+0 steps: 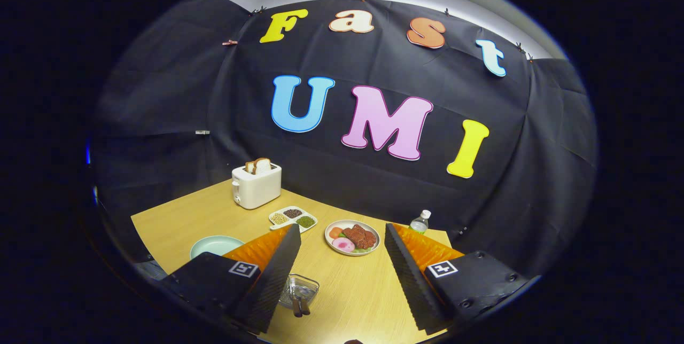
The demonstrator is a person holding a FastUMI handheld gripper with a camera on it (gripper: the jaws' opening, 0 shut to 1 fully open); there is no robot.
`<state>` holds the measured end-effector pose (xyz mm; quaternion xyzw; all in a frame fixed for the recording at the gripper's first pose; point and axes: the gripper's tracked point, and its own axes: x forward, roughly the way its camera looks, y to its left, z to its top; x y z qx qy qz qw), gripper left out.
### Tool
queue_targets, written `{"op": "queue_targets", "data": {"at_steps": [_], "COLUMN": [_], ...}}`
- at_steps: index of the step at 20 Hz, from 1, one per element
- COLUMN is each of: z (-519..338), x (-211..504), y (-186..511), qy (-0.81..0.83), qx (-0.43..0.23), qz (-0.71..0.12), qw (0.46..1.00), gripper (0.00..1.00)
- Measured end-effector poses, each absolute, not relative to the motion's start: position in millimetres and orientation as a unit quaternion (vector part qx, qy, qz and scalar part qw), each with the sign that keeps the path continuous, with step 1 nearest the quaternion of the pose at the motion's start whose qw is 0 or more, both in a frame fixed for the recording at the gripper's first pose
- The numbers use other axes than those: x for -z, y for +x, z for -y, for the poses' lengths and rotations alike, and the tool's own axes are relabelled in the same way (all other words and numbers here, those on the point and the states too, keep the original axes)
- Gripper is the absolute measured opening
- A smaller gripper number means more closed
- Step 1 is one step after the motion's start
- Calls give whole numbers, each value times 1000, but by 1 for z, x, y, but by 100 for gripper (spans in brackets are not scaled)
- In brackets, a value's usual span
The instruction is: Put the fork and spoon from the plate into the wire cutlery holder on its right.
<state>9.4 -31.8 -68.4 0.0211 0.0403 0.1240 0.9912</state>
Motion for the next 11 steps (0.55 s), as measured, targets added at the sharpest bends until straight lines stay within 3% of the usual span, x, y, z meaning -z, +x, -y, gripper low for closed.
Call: {"op": "queue_targets", "data": {"at_steps": [11], "z": [36], "x": [65], "y": [-7], "qy": [18], "qx": [-111], "qz": [-37], "qw": [993], "gripper": [98]}}
